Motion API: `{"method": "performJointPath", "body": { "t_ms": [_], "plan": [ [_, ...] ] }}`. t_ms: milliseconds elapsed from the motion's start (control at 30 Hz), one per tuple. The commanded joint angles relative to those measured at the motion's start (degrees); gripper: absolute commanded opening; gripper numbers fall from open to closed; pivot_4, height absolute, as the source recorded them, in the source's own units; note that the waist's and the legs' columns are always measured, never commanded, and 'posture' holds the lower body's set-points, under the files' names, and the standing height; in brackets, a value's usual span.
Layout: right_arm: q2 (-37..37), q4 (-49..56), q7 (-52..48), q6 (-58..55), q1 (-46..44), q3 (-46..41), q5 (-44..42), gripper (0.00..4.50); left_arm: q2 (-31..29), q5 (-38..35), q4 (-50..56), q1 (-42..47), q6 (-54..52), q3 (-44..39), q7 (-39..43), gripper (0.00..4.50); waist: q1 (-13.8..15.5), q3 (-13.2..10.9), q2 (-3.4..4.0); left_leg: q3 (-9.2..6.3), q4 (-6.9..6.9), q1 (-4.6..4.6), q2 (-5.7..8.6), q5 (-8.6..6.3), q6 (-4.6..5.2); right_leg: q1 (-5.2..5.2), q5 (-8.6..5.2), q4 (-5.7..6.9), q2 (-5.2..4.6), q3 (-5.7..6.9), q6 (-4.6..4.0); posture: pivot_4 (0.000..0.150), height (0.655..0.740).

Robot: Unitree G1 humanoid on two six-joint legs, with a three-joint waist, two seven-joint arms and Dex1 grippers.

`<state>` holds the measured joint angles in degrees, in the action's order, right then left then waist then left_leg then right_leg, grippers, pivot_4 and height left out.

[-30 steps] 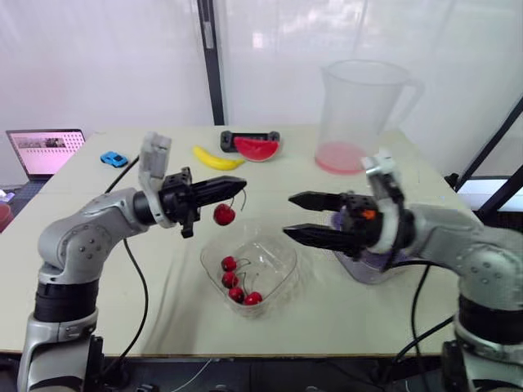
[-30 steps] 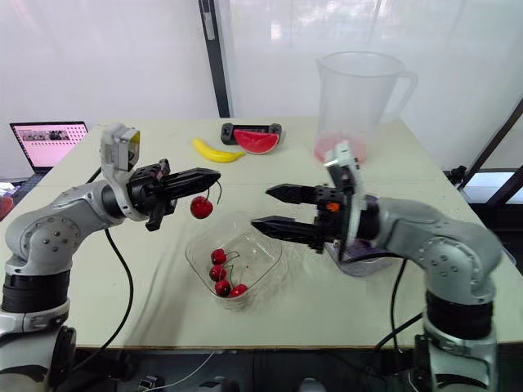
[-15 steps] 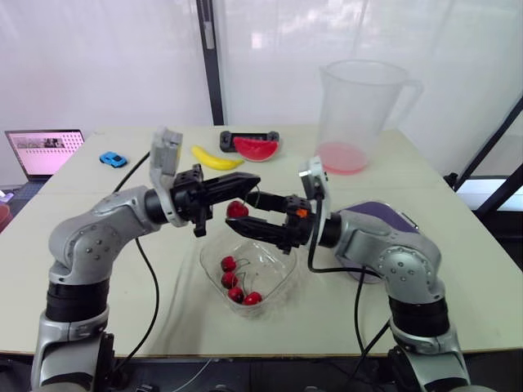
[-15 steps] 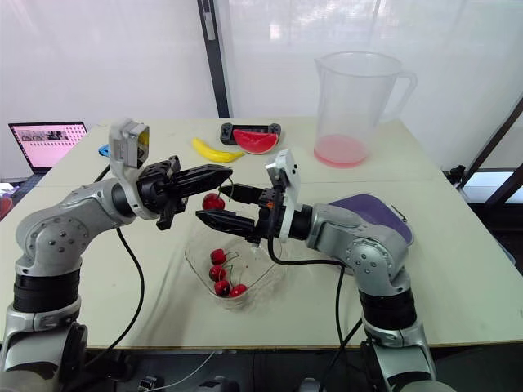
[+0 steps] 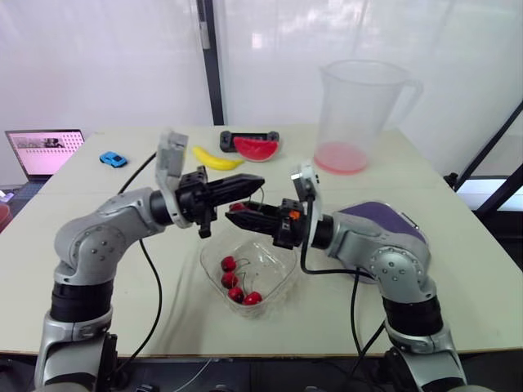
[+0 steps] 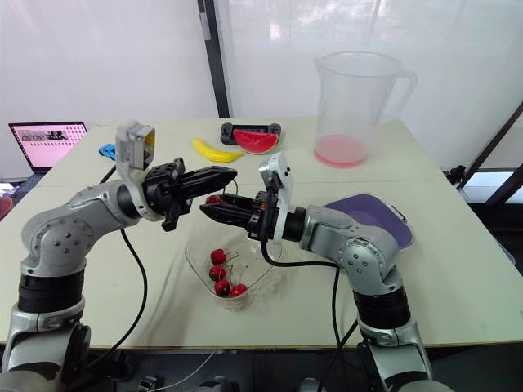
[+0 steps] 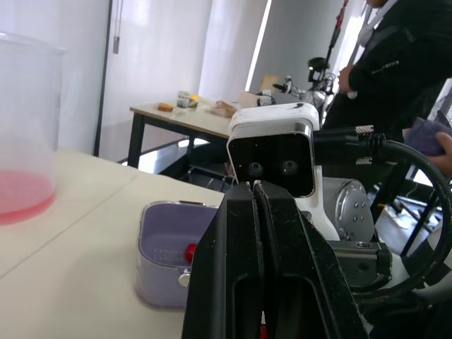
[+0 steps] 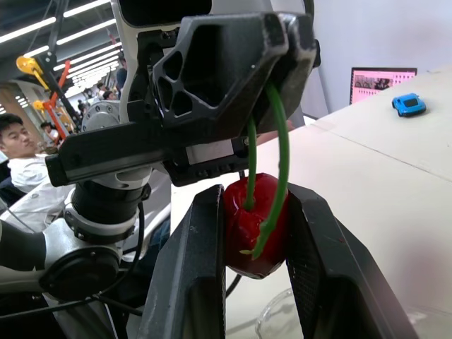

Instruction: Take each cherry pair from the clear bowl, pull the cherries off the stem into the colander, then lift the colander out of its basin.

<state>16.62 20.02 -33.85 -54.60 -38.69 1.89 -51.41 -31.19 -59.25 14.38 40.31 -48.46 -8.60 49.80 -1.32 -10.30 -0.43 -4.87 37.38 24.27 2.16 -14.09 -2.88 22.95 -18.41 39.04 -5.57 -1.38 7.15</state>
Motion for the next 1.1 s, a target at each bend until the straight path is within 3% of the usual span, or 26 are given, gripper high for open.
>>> {"method": "performJointPath", "body": {
  "t_ms": [33, 433, 700, 900, 1100],
  "plan": [
    [1.0, 2.1, -1.0, 0.0, 0.1, 0.4, -0.5, 0.78, -0.2, -0.3, 1.4, 0.8, 0.8, -0.4, 0.2, 0.00, 0.0, 0.0, 0.00, 0.00, 0.00, 0.00, 0.00, 0.00, 0.00, 0.00, 0.00, 0.00, 0.00, 0.00, 0.00, 0.150, 0.7400],
    [7.5, 4.5, -2.9, -3.0, 1.6, 4.7, 1.0, 0.78, 0.4, 0.1, 0.7, 1.2, 2.0, 0.1, 0.6, 0.00, 0.1, 0.0, 0.00, 0.00, 0.00, 0.00, 0.00, -0.10, 0.17, -0.01, 0.00, -0.01, 0.00, 0.00, 0.00, 0.150, 0.7400],
    [9.6, 6.0, -2.5, -5.0, 0.9, -2.4, -4.8, 0.78, 0.3, 0.6, 0.4, 0.7, 2.7, 0.0, 1.0, 0.00, 0.2, 0.0, 0.00, 0.00, 0.00, 0.00, 0.00, -0.10, 0.17, -0.02, 0.00, -0.03, 0.00, 0.00, 0.00, 0.150, 0.7400],
    [23.5, 5.2, -8.5, -9.2, -1.3, -10.0, -10.3, 0.78, -1.3, 1.9, -0.8, -0.8, 3.6, -0.8, 2.7, 0.00, 0.2, 0.0, 0.00, 0.01, -0.01, 0.00, 0.00, -0.11, 0.20, -0.04, 0.00, -0.07, 0.00, 0.01, 0.00, 0.150, 0.7400],
    [46.9, -7.0, -24.5, -0.7, -2.5, -7.0, 4.5, 0.78, -2.8, 3.1, -0.1, -3.5, 4.7, -1.0, 3.6, 0.00, 0.4, 0.0, 0.00, 0.08, 0.01, 0.01, 0.01, -0.16, 0.28, -0.15, -0.01, -0.27, 0.01, 0.04, 0.01, 0.150, 0.7400]
  ]
}}
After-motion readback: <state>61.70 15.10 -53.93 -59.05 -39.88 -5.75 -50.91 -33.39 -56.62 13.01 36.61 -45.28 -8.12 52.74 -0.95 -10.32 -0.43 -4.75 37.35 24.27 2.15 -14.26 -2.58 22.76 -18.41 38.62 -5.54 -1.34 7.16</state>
